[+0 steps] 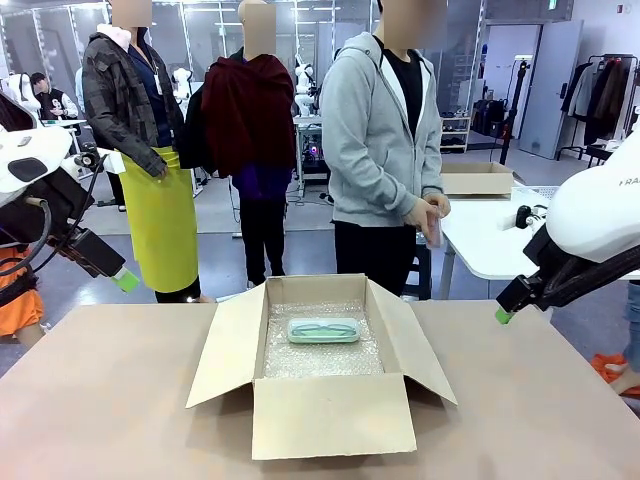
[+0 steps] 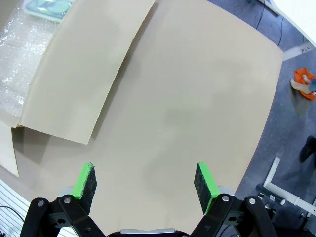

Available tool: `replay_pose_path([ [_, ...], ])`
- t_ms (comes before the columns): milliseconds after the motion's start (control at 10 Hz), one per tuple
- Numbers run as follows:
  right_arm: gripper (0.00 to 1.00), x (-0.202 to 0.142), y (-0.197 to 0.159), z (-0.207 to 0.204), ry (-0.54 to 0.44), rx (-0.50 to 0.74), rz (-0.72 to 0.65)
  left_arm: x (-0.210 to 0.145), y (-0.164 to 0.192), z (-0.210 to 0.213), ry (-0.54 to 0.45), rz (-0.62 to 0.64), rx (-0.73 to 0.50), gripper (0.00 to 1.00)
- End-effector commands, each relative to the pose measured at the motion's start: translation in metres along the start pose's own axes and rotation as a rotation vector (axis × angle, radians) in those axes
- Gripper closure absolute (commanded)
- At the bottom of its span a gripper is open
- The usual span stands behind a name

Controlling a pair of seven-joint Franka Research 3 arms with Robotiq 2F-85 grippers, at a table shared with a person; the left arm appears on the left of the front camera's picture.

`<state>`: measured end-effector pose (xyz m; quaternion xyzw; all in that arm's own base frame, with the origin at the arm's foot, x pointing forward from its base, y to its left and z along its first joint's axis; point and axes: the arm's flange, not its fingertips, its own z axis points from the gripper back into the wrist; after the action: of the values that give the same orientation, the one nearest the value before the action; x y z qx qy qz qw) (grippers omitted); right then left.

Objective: Pack the glasses set securely to prepare it for shipping.
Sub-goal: Put the Glasses case from the right side of the table into the Package Box.

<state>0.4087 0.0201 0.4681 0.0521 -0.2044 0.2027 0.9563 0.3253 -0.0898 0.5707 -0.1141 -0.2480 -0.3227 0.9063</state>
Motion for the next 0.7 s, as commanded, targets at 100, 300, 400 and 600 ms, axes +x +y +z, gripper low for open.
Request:
replay_pose_path([
  [100,0.0,0.0026,0.0001,0.0005,0.006,0.005,-0.001,0.0009,0.0023,0.0008,-0.023,-0.009,-0.012,0.0],
  [300,0.0,0.0026,0.0001,0.0005,0.006,0.005,-0.001,0.0009,0.0023,0.0008,-0.023,-0.009,-0.012,0.0],
  [400,0.0,0.0026,0.0001,0.0005,0.006,0.005,-0.001,0.0009,0.0023,0.0008,-0.023,-0.009,-0.012,0.0],
  [600,0.0,0.0026,0.0001,0.0005,0.006,0.005,-0.001,0.0009,0.0023,0.0008,-0.023,-0.009,-0.012,0.0],
])
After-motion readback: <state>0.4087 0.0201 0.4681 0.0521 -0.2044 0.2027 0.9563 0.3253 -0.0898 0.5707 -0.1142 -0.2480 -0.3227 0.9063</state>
